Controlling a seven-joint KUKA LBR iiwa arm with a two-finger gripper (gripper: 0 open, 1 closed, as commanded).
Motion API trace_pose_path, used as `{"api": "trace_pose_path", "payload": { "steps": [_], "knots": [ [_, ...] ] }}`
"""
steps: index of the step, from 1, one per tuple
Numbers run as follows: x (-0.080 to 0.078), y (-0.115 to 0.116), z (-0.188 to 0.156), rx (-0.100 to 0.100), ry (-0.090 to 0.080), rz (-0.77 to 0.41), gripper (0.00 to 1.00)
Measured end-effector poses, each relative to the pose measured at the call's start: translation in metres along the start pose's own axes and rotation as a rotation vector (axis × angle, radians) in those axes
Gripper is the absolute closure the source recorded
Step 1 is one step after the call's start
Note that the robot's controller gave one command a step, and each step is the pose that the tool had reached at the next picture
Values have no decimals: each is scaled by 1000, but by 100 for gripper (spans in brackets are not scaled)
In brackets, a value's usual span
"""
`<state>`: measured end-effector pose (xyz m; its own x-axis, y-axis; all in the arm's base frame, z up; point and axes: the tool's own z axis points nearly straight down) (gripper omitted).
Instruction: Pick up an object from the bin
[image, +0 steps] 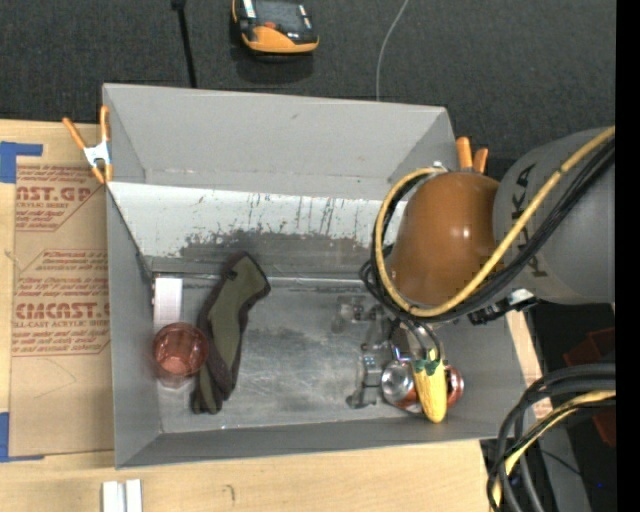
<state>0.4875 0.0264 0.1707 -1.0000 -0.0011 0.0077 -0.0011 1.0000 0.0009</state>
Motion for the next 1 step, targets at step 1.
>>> {"api": "trace_pose_path", "payload": {
  "steps": [1],
  "knots": [
    [-2, 0, -4, 0, -8, 0, 0]
  ]
}}
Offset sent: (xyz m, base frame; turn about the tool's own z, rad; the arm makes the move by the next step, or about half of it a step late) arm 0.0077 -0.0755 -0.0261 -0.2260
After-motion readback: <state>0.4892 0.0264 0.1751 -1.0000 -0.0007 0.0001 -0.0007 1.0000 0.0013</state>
